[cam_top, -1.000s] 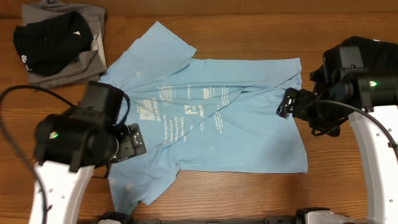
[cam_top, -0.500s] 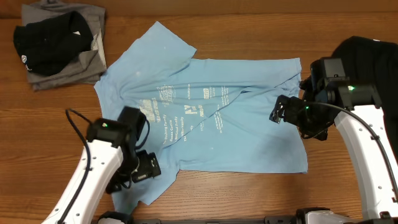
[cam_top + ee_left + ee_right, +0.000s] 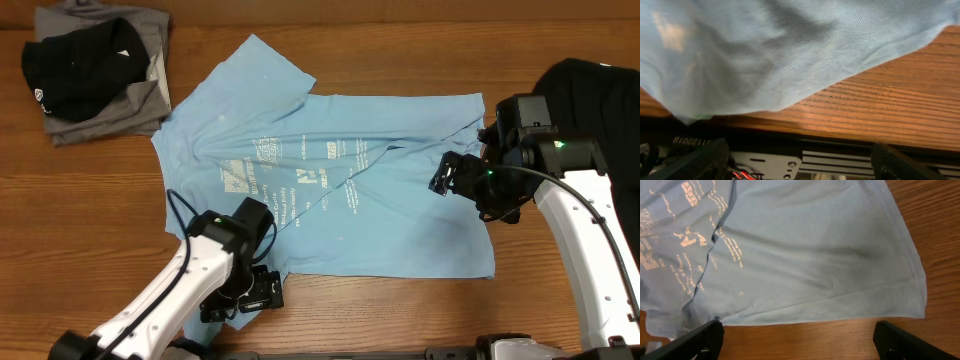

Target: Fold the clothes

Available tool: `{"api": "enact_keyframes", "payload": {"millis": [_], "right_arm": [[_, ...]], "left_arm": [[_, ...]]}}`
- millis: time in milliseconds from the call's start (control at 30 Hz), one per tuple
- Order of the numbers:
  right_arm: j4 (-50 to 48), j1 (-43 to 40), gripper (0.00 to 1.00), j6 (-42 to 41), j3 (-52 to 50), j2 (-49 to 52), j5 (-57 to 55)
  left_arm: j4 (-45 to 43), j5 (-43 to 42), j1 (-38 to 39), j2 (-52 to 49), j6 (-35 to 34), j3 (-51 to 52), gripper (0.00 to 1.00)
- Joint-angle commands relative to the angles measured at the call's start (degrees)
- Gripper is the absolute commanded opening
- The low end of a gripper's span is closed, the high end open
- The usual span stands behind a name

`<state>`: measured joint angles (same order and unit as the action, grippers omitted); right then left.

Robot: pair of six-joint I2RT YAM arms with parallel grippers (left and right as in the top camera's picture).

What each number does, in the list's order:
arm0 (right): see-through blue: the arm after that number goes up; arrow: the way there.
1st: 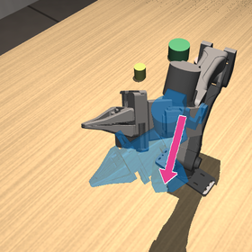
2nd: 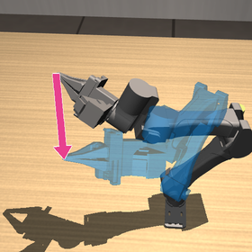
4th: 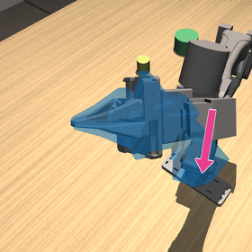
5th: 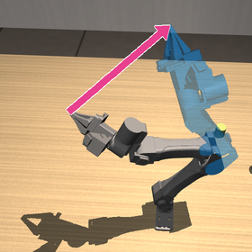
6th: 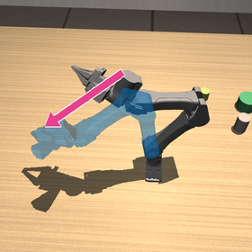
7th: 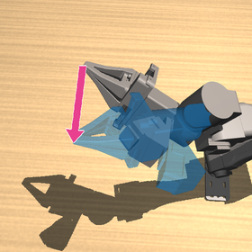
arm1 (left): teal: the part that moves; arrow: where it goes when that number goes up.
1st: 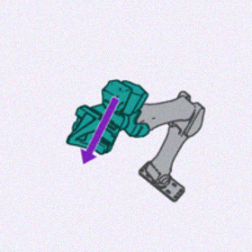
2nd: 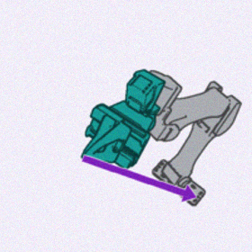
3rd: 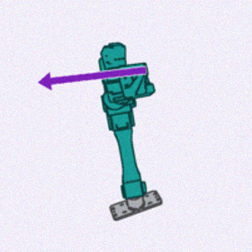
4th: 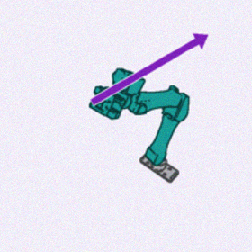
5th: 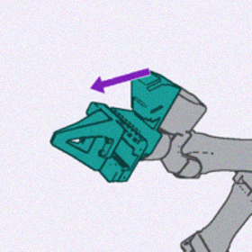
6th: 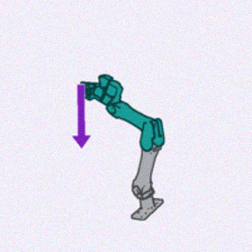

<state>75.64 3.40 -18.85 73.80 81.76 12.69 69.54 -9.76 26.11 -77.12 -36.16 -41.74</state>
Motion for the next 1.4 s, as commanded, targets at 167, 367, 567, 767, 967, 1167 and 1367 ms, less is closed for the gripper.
{"api": "enact_keyframes", "payload": {"millis": [167, 367, 567, 767, 967, 1167, 1367], "right_arm": [[-0.63, 0.09, 1.00, -0.72, -0.37, -0.63, 0.44], [-0.50, 0.07, 1.00, -0.72, -0.37, -0.63, 0.26], [-0.94, 0.09, 1.00, -0.72, -0.37, -0.63, 0.26], [-2.12, 0.09, 1.00, -1.14, -0.37, -0.63, 0.24], [-2.86, 0.09, 1.00, -1.16, -2.05, -0.63, -0.63], [-4.96, 0.07, 1.00, -5.46, -7.06, -0.63, -0.57], [-5.05, 0.07, 1.00, -6.78, -8.59, -0.63, -0.57]], "left_arm": [[-3.76, -0.17, 5.49, -10.25, -2.32, 0.44, 0.94], [-7.45, 1.92, 6.27, -14.73, -4.17, 0.44, 0.92], [-8.87, 5.51, 6.27, -15.08, -3.39, 0.39, 0.90], [-9.68, 5.77, 6.27, -15.06, -0.63, 0.37, 0.90], [-10.38, 5.68, 6.27, -15.08, -0.68, 0.37, 0.82], [-11.37, 5.03, 6.27, -15.13, -0.66, 0.39, 0.66], [-11.32, 5.05, 6.16, -15.15, -0.74, 0.39, 0.06]]}}
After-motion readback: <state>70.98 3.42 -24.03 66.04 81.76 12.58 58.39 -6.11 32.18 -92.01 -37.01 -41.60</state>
